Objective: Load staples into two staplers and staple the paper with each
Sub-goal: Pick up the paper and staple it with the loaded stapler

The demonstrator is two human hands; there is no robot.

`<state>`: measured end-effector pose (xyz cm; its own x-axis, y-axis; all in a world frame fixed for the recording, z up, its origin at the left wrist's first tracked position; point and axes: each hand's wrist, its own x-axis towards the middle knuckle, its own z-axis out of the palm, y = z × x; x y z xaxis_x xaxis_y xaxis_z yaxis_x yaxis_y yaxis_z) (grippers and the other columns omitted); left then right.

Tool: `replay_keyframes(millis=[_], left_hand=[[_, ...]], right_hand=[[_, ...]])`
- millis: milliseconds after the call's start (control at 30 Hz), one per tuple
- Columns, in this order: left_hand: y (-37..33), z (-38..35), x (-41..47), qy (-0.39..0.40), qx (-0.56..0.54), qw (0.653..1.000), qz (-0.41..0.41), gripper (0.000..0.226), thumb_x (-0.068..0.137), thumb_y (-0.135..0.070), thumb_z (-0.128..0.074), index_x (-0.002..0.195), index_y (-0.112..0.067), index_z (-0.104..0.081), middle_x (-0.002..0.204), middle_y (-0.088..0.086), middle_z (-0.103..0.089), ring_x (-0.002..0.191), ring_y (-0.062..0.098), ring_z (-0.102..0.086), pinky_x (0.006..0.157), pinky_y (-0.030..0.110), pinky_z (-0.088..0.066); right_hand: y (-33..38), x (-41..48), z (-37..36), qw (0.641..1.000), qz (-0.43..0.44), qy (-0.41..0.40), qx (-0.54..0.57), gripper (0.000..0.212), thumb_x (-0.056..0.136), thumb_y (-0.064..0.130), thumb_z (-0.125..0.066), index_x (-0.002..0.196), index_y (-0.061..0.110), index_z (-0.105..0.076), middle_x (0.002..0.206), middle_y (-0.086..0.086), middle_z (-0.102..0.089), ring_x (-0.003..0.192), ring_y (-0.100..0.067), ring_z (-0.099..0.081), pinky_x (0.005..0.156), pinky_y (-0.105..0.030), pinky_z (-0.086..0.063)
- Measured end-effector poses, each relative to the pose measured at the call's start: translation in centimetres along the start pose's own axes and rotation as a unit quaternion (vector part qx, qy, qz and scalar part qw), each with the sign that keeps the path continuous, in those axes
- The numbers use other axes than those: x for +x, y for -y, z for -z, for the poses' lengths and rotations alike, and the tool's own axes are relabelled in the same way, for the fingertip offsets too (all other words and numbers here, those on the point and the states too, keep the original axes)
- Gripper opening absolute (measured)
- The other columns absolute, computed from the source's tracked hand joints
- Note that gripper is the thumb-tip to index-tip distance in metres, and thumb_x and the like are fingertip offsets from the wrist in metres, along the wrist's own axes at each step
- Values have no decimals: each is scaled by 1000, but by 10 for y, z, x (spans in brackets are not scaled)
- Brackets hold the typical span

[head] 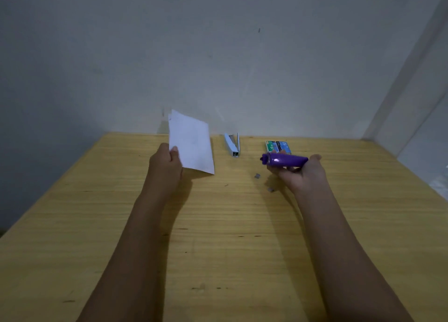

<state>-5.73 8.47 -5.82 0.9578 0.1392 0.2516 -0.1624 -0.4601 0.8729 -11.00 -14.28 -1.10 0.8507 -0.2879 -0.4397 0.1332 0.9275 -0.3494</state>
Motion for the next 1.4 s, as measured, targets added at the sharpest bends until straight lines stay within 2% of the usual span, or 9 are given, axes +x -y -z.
replay_keyframes(millis=[67, 167, 400, 600, 733, 933, 1100, 1200, 1400], left_hand=[[8, 3, 3, -13, 34, 999, 17, 25, 100, -27, -34, 90, -8, -47, 86, 17, -57, 74, 25, -53, 62, 33, -39], [12, 6, 5, -44, 70, 996, 42, 31, 100, -27, -37, 110, -2, -51, 100, 14, -57, 85, 23, -51, 70, 34, -39], [15, 7, 6, -129, 190, 973, 28, 41, 97, -30, -44, 127, -2, -48, 130, 21, -44, 119, 35, -41, 93, 42, -41], [8, -14, -2, -18, 262, 963, -53, 38, 92, -37, -51, 109, -5, -63, 117, 12, -59, 106, 32, -54, 91, 40, -44], [13, -14, -2, 37, 298, 953, -33, 34, 96, -32, -43, 115, -7, -59, 131, 9, -54, 134, 25, -38, 115, 45, -13], [16, -15, 3, 45, 331, 942, -10, 32, 99, -24, -35, 117, -10, -57, 136, 9, -50, 141, 26, -26, 118, 50, -6], [17, -16, 0, 5, 304, 953, -11, 29, 96, -21, -39, 114, -10, -58, 124, 11, -53, 125, 29, -43, 101, 39, -39], [16, -15, -2, -4, 293, 956, -13, 28, 95, -20, -39, 111, -9, -59, 117, 8, -54, 117, 26, -46, 94, 36, -39], [14, -14, -2, 1, 285, 958, -5, 34, 97, -20, -37, 125, -12, -54, 133, 8, -49, 129, 24, -38, 104, 36, -32]], right_hand=[[1, 0, -1, 1000, 10, 6, 12, 63, 96, 46, -39, 140, 3, -24, 121, -26, -42, 112, -44, -48, 85, -57, -43], [3, 2, -2, 998, 22, 24, 61, 58, 94, 40, -49, 132, 0, -30, 103, -23, -46, 88, -38, -54, 73, -53, -49], [10, 14, 7, 997, -38, 55, -27, 50, 95, 49, -36, 94, 1, -46, 66, -9, -54, 38, -12, -45, 37, -16, -42], [3, 16, -8, 989, 29, 17, -143, 33, 90, 38, -49, 101, 8, -45, 87, -8, -50, 71, -18, -51, 57, -33, -47], [2, 20, -23, 987, 34, 42, -150, 34, 88, 32, -51, 107, 6, -39, 96, -10, -45, 93, -24, -49, 84, -38, -49], [-2, 40, -51, 964, 23, 91, -250, 10, 88, 7, -51, 84, 9, -42, 88, -8, -40, 75, -21, -46, 63, -36, -46], [-13, 67, -61, 910, 70, 68, -404, 36, 82, 3, -64, 115, 0, -49, 108, -15, -50, 100, -28, -54, 73, -41, -53], [-16, 78, -63, 845, 133, 39, -516, 33, 79, 10, -68, 104, 2, -48, 105, -17, -57, 91, -26, -57, 86, -43, -51], [-20, 88, -74, 713, 175, 13, -679, 31, 81, 21, -69, 72, 12, -41, 76, -6, -49, 61, -17, -48, 68, -33, -42]])
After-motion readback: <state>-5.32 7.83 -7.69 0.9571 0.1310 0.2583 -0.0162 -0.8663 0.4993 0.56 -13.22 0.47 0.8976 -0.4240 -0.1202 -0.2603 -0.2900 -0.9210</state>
